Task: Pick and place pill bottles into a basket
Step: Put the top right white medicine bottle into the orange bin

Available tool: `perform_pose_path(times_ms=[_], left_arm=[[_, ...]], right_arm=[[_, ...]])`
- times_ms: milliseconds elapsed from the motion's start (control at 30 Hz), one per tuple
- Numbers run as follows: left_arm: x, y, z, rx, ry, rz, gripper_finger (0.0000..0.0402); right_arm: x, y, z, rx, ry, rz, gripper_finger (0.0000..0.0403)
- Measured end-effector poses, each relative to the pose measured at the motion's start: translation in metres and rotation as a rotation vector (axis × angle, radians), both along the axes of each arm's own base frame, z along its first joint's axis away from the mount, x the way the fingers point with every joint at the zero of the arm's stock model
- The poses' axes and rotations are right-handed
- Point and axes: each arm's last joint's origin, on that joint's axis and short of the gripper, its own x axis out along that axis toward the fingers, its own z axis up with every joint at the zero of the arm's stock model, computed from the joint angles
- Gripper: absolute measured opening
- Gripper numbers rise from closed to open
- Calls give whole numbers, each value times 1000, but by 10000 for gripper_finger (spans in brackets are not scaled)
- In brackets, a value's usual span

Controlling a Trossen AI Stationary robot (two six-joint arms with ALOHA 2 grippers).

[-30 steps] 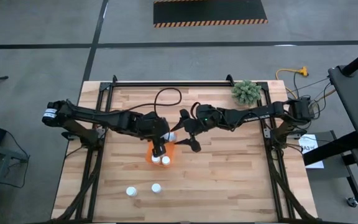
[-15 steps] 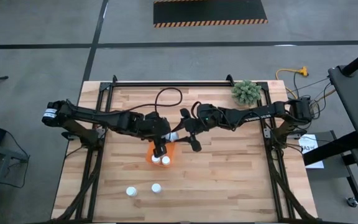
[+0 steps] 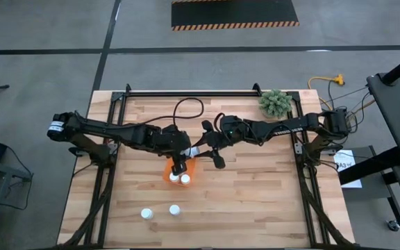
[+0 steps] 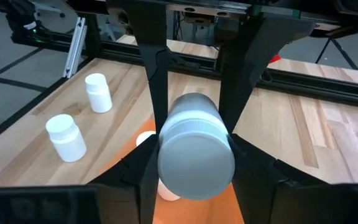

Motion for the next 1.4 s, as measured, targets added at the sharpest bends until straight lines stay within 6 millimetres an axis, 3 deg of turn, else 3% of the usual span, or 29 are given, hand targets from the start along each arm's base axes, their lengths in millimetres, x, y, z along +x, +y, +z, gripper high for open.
perform_pose_path(times_ms=[1133,1300,1400], left_arm=[[3,-5,2,-58,-54,-63,161],[-1,-7,3,-96,-38,-101,160],[-17,-9,-4,-121,96,-127,159]], right_arm=[[-17,2,18,-28,119,-11,147],[-18,7,16,-38,138,21,147],[-23,10,9,-37,214,41,147]])
